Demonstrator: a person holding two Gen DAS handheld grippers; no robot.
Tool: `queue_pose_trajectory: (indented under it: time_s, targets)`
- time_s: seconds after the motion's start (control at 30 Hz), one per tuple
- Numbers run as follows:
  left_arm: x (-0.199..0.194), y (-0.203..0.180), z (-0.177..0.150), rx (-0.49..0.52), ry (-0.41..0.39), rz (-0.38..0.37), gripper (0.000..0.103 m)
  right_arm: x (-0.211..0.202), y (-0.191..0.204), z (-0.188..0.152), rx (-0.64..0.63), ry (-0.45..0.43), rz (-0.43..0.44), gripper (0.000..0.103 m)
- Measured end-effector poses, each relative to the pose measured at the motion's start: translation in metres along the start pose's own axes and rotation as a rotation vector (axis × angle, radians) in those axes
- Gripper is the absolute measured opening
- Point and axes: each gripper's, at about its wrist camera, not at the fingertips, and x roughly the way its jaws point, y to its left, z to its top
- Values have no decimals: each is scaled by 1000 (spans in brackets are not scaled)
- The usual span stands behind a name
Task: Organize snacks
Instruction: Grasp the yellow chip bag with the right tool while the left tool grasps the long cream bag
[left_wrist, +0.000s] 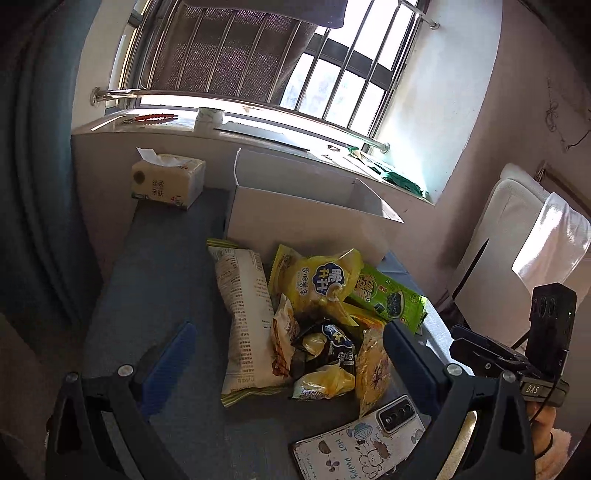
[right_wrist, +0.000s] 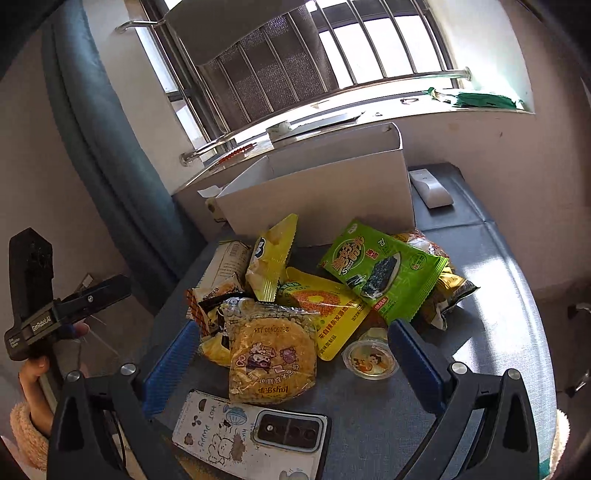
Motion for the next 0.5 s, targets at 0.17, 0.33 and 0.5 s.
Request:
queue_pose_trajectory:
  time_s: [0.17,0.33,0.5]
  targets:
    - [1,0,-4,-8,10,-14,103,12,13,2,-19,14,30,103]
    - [0,7,-4,-39,7,-44,103,38,32,19,-77,51,77,103]
    - [-2,15,-6,-63,7,-50,103,84,36,48,-80,136,89,103]
